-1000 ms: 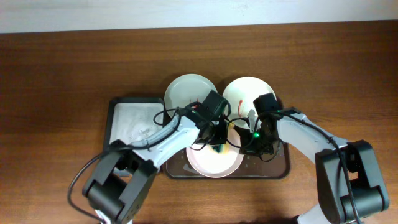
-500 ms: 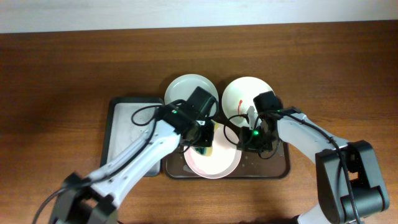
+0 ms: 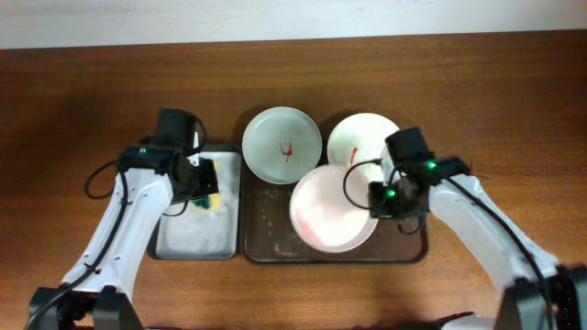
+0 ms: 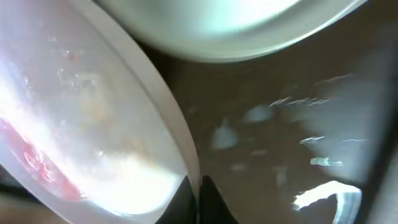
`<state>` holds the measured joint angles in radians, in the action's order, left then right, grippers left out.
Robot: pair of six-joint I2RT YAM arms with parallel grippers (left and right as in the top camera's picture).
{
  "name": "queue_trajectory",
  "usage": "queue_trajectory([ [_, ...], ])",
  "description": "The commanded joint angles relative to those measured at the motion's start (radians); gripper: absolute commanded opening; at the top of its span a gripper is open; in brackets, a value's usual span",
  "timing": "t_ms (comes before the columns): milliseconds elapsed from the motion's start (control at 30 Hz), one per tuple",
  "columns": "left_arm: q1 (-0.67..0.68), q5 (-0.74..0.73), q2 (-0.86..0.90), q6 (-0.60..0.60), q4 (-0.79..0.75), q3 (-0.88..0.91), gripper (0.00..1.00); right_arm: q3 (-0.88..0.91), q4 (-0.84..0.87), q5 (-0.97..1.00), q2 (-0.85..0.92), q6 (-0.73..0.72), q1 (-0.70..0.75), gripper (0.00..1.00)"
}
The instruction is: Clean dirty plates on tray and stack at the side
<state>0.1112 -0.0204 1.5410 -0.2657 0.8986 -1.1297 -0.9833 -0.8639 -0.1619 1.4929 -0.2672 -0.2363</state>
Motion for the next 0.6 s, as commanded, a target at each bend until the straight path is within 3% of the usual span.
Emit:
queue_trajectory([
  [0,-0.045,-0.078,-0.019,0.089,-0.112,0.128,0.00,-0.038,-0.013,0.307,-0.116,0.007,-0.036,0.04],
  [200,-0.049,-0.077,-0.017,0.104,-0.401,0.362,0.00,-0.064,-0.011,0.769,-0.180,-0.003,-0.282,0.04],
  [233,-0.049,-0.077,-0.017,0.104,-0.416,0.379,0.16,-0.074,-0.006,0.848,-0.180,-0.004,-0.344,0.04],
  [267,-0.049,-0.077,-0.017,0.104,-0.416,0.380,0.43,-0.081,-0.003,0.895,-0.180,-0.004,-0.382,0.04],
  [300,-0.049,-0.077,-0.017,0.103,-0.416,0.380,0.57,-0.087,-0.002,0.929,-0.180,-0.003,-0.411,0.04],
  [367,-0.048,-0.077,-0.017,0.103,-0.389,0.380,0.63,-0.100,-0.001,1.061,-0.180,-0.003,-0.509,0.04],
  [467,-0.048,-0.077,-0.017,0.103,-0.345,0.381,0.61,-0.100,0.008,1.258,-0.180,-0.004,-0.597,0.04],
  [500,-0.048,-0.077,-0.017,0.103,-0.344,0.381,0.44,-0.100,0.014,1.293,-0.180,-0.004,-0.609,0.04],
  [533,-0.048,-0.077,-0.017,0.103,-0.340,0.381,0.20,-0.100,0.016,1.297,-0.180,-0.004,-0.610,0.04],
  [567,-0.049,-0.077,-0.018,0.103,-0.333,0.381,0.07,-0.100,0.015,1.297,-0.180,-0.004,-0.608,0.04],
])
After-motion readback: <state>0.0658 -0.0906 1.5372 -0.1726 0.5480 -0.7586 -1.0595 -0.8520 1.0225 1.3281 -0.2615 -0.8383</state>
